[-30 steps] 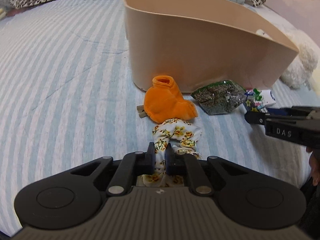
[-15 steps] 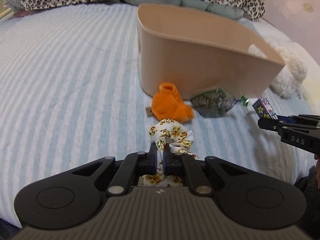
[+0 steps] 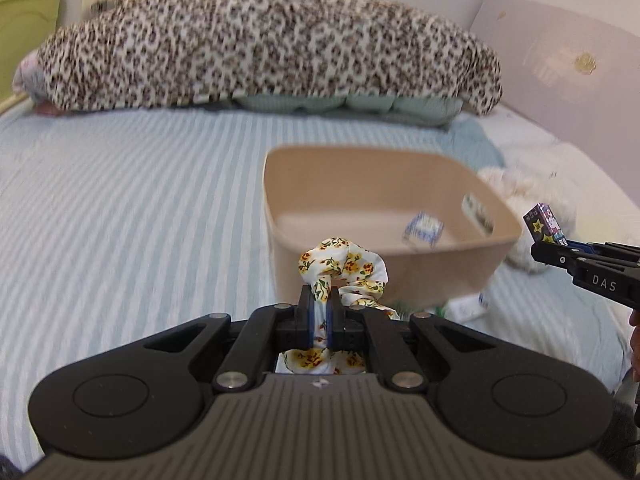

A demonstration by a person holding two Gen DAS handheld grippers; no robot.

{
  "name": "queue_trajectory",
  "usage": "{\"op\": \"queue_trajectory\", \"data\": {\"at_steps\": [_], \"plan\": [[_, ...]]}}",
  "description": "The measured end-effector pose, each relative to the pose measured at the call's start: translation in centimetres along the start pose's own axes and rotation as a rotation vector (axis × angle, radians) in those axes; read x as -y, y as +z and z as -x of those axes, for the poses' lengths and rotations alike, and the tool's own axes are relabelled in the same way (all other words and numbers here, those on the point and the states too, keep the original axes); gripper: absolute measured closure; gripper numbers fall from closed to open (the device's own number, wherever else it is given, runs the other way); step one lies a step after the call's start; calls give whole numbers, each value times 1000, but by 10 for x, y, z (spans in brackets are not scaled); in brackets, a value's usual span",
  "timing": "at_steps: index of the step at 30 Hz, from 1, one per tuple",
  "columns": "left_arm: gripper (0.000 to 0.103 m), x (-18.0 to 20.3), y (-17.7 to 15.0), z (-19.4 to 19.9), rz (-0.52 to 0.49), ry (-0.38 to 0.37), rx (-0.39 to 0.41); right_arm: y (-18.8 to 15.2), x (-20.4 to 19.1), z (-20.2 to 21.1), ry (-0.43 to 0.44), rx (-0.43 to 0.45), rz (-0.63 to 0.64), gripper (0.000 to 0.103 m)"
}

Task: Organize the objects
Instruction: 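Carry scrunchie and cartoon box over the basket and release both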

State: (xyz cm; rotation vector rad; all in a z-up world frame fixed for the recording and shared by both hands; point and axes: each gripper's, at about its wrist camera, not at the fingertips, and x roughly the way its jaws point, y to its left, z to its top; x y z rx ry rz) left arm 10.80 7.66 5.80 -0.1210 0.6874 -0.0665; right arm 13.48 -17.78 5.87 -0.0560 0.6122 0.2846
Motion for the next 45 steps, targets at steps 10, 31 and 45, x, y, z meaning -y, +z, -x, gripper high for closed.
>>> {"op": "queue_trajectory", "data": {"at_steps": [10, 31, 45], "plan": [[97, 20, 55, -35, -49, 65, 109, 51, 2, -24, -38, 107, 35, 83], [93, 8, 58, -152, 0, 93, -125, 44, -6, -126, -83, -134, 127, 82], [24, 14, 55, -73, -9, 106, -47, 47, 9, -62, -54, -58, 41, 23]]}}
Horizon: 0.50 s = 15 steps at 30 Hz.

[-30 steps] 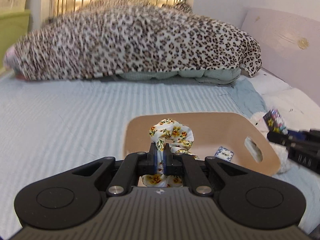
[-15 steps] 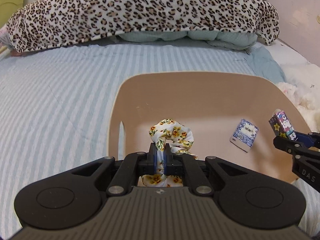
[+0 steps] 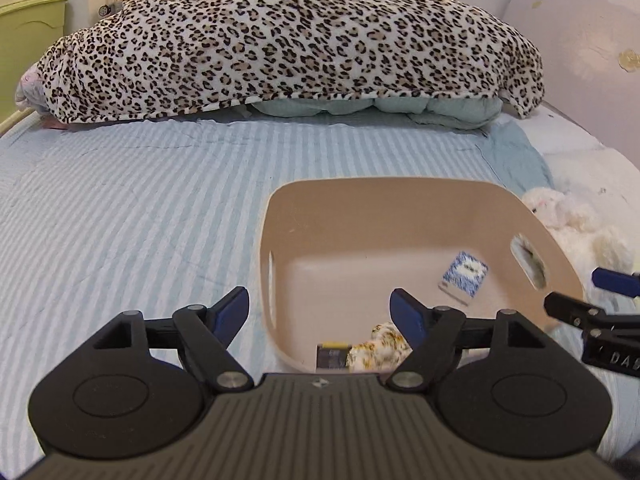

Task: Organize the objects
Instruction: 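Carry scrunchie and cartoon box over the basket and release both, then grasp the white medicine box with right tool while left tool grasps orange sock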

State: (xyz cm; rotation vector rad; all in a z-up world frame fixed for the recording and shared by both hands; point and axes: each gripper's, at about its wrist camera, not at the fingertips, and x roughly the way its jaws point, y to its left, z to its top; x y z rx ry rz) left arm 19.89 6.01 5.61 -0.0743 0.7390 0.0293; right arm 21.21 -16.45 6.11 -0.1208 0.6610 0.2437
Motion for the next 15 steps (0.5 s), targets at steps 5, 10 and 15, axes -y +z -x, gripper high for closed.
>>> {"op": "queue_trajectory", "data": {"at_steps": [5, 10, 15], "plan": [[23, -4, -17, 17, -17, -10, -16, -10, 7, 25, 6, 11, -14, 9], [14, -12, -40, 24, -9, -26, -40, -25, 11, 38, 7, -9, -6, 5], [14, -16, -65, 11, -25, -29, -88, -43, 14, 31, -10, -68, 9, 4]]}}
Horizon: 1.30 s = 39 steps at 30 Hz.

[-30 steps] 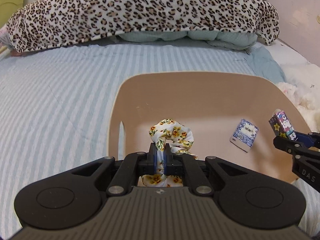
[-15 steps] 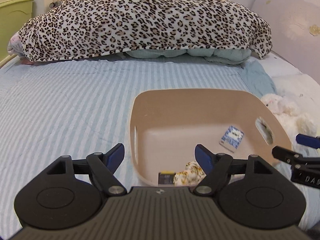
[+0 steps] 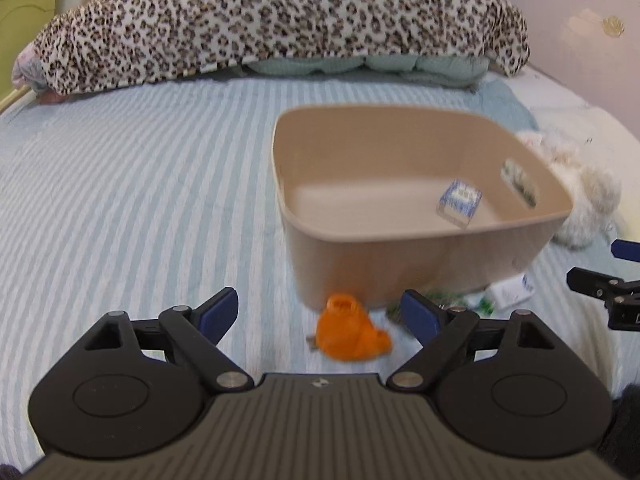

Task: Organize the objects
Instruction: 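Grasp the white medicine box with right tool while left tool grasps orange sock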

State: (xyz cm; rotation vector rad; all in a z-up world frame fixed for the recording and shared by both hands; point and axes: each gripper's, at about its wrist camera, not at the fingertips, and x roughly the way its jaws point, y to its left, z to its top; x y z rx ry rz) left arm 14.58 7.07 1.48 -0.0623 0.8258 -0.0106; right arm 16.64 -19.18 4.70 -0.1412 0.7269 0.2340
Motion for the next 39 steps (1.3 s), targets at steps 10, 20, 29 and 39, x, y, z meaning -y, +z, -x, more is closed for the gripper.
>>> {"op": "queue_trajectory", "data": {"at_steps": [10, 20, 29, 39], "plan": [[14, -3, -32, -38, 1, -27, -30, -34, 3, -48, 1, -131, -3, 3], [22, 9, -31, -66, -68, -51, -4, -45, 2, -90, 12, -171, 5, 3], [79, 11, -30, -72, -88, -107, -27, -44, -8, -107, 27, -156, -9, 9], [93, 5, -33, -57, -70, -118, -21, -44, -12, -97, 44, -149, -1, 47]]}}
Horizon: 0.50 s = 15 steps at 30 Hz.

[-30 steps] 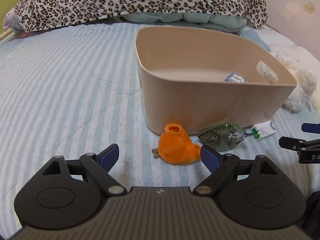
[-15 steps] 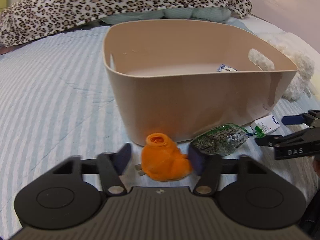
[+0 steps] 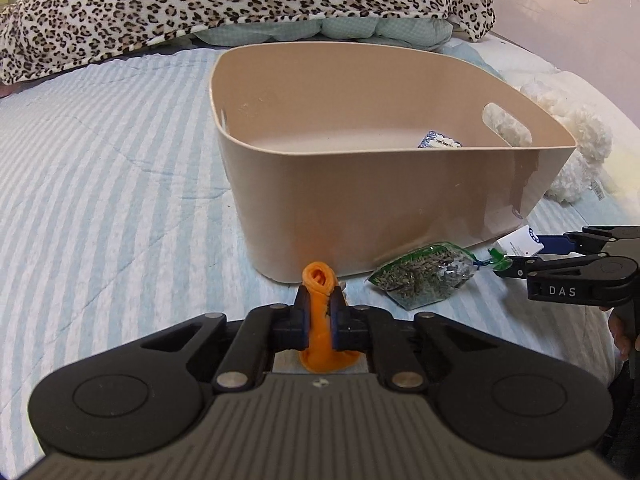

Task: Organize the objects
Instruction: 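Grasp the white medicine box with right tool while left tool grasps orange sock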

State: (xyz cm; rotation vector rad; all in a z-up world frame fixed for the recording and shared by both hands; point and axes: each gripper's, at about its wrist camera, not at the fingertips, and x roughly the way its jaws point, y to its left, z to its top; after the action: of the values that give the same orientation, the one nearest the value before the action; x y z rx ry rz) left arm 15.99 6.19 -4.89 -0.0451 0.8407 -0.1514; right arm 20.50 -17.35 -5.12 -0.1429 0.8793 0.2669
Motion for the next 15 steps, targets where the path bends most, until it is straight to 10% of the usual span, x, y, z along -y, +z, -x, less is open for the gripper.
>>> {"op": "queue_trajectory", "data": {"at_steps": [15], "plan": [[91, -11, -16, 20, 39, 64, -39, -12, 1, 42, 23, 24, -21, 47]]}}
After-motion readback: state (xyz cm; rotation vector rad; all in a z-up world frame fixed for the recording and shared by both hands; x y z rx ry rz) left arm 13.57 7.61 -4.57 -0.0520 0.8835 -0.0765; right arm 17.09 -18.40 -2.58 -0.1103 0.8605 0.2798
